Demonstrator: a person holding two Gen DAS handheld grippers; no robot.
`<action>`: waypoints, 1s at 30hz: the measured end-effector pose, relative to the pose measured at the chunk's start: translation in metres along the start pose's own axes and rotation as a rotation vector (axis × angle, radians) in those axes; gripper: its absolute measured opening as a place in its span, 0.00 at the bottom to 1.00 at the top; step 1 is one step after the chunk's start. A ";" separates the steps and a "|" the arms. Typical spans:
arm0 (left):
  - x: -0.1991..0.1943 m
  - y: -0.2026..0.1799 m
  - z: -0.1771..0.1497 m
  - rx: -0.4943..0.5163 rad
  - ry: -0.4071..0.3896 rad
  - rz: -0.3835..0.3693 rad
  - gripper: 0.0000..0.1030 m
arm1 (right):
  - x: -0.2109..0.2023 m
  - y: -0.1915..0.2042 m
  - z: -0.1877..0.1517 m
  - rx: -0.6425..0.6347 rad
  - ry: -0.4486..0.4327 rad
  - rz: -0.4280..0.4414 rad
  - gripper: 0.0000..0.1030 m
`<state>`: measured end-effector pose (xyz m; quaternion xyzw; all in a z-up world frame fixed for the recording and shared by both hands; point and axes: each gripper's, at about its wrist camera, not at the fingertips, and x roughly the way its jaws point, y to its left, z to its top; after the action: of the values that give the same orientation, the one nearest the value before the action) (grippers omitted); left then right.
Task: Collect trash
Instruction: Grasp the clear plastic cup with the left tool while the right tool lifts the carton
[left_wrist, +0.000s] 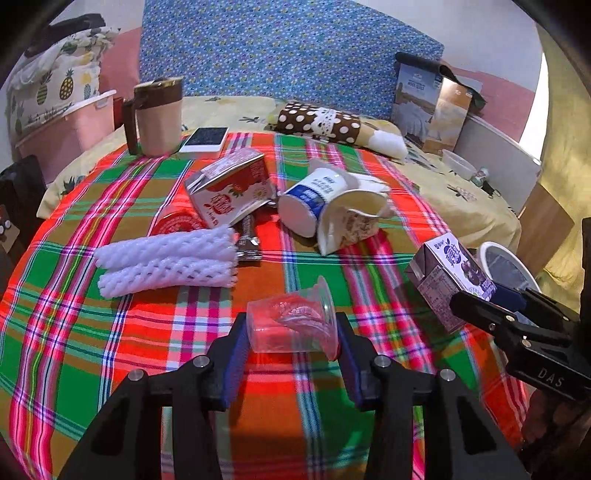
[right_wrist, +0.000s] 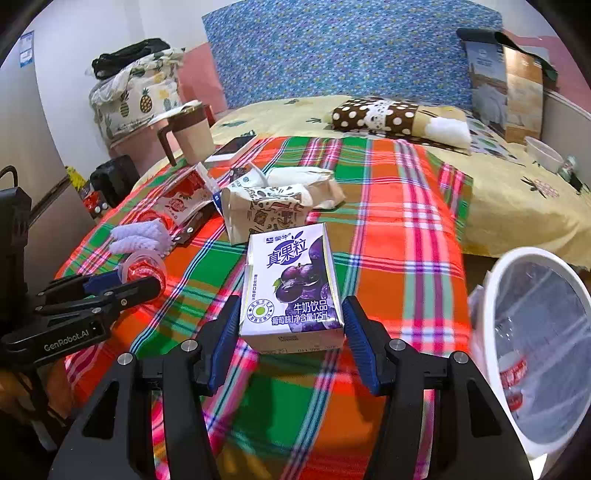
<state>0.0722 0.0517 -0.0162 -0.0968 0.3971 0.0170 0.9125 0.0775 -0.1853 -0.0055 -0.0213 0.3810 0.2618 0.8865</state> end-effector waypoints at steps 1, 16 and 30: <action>-0.002 -0.003 -0.001 0.005 -0.004 -0.003 0.44 | -0.003 -0.002 -0.001 0.004 -0.005 -0.002 0.55; -0.016 -0.056 -0.003 0.098 -0.021 -0.096 0.44 | -0.036 -0.032 -0.017 0.094 -0.067 -0.075 0.55; -0.002 -0.122 0.003 0.213 0.004 -0.198 0.44 | -0.061 -0.078 -0.034 0.193 -0.098 -0.173 0.55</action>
<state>0.0863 -0.0675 0.0070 -0.0383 0.3868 -0.1153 0.9141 0.0573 -0.2882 -0.0006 0.0442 0.3575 0.1474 0.9212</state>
